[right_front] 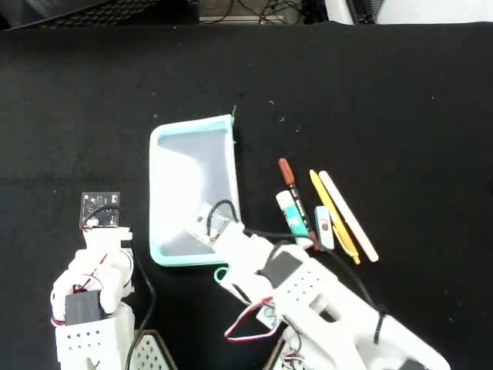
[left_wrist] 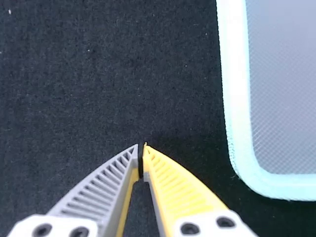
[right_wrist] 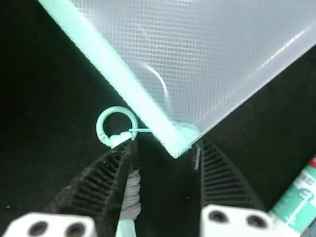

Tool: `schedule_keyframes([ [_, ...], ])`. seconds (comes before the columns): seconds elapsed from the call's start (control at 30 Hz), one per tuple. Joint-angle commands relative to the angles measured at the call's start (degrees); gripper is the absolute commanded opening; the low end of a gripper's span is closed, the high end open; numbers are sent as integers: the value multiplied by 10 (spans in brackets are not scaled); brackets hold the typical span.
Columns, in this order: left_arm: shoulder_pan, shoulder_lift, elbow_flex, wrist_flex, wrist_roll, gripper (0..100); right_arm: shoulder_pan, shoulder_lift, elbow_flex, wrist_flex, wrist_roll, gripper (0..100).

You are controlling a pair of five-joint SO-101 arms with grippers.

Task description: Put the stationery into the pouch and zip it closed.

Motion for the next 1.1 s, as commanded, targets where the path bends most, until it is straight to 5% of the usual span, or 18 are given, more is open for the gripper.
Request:
schedule_keyframes([
  [0.0,0,-2,8,1,3,30,-12,33,-32,8,-6,198],
  [0.3,1,-2,8,1,4,30,14,-47,-47,62,-2,197],
  [0.53,1,-2,8,1,4,30,-8,-134,34,0,-1,197],
  [0.83,1,-2,8,1,4,30,133,-136,45,-164,48,200],
  [1.07,1,-2,8,1,4,30,186,-138,1,-113,47,200],
])
